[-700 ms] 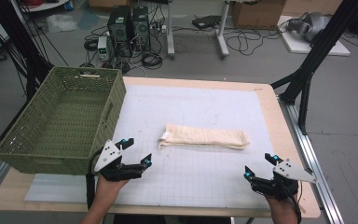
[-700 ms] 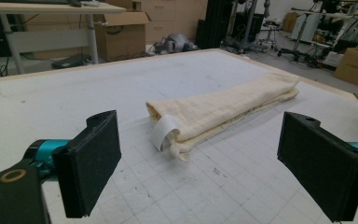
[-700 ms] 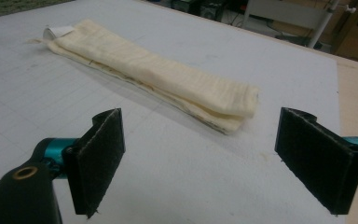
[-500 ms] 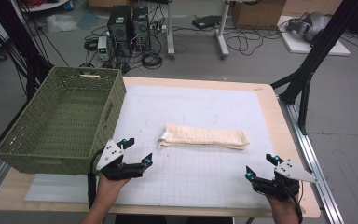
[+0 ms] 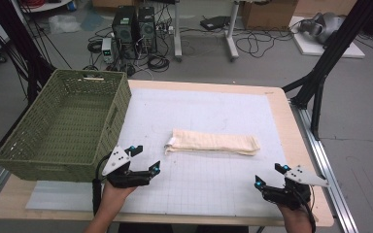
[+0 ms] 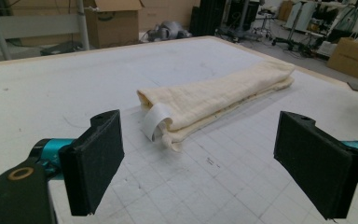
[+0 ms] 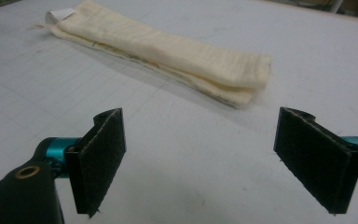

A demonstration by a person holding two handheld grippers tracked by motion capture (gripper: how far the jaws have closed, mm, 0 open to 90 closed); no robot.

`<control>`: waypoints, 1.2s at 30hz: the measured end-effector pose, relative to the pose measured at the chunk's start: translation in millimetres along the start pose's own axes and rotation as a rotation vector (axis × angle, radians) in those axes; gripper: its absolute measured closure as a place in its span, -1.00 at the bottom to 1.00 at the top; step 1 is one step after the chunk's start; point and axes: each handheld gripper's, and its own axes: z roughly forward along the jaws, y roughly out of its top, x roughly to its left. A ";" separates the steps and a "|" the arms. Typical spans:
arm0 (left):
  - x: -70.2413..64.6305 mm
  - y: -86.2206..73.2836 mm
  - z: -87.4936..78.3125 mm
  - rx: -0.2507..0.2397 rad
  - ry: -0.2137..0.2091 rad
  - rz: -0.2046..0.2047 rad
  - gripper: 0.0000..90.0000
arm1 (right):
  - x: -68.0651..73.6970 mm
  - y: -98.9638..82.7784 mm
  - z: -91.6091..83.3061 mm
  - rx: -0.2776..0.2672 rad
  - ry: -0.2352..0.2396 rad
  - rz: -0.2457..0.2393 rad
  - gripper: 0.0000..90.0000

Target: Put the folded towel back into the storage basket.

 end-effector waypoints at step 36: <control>-2.1 36.2 32.8 0.073 -0.099 -0.052 -0.58 | -2.1 1.6 1.6 -0.021 -0.002 -0.008 -0.67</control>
